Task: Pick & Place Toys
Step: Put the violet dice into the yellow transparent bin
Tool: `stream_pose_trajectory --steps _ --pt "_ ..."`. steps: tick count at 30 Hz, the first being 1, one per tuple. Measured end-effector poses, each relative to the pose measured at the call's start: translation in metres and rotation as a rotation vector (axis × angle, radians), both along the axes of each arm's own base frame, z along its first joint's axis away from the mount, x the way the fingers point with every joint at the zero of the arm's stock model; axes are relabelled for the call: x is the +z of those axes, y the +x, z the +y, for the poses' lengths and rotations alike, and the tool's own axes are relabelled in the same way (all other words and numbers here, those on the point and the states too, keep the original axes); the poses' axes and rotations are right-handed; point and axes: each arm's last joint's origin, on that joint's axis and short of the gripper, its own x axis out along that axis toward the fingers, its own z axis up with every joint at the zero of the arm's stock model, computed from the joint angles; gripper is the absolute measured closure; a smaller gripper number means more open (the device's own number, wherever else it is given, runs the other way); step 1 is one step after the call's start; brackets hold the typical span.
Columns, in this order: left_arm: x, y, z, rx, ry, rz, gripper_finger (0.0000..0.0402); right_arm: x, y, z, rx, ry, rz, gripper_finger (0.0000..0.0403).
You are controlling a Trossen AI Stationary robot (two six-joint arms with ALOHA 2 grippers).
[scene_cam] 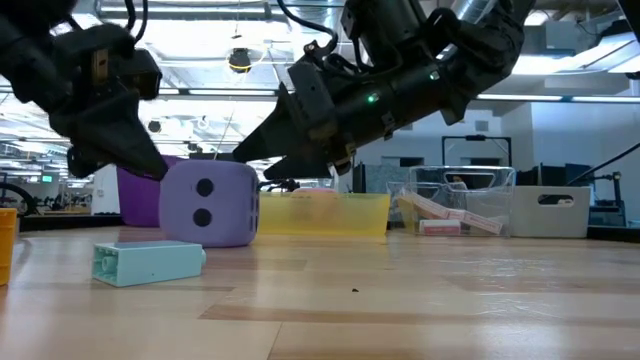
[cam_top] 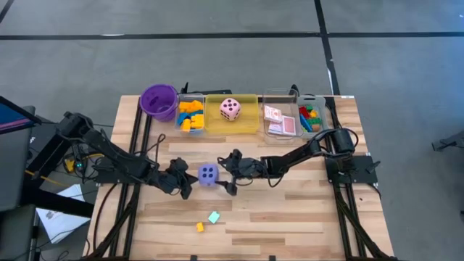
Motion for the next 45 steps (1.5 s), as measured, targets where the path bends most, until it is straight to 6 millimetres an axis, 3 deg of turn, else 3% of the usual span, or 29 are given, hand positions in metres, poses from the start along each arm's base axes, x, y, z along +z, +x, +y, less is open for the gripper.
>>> stream_pose_trajectory --steps 7,18,33,45 --pt "-0.015 0.009 -0.005 0.000 0.006 0.013 0.0394 -0.001 0.000 0.000 0.011 0.000 0.007 0.0003" --pt "-0.017 0.010 -0.006 -0.019 0.013 0.024 0.0394 -0.001 0.000 0.000 0.037 -0.052 0.012 0.0003" --pt "-0.020 0.018 0.026 0.053 0.133 0.099 0.0394 -0.003 -0.001 -0.006 0.034 -0.078 0.042 0.0003" --pt "-0.015 0.025 0.034 0.033 0.186 0.049 0.0394 -0.009 0.001 -0.006 0.047 -0.073 0.048 0.0003"
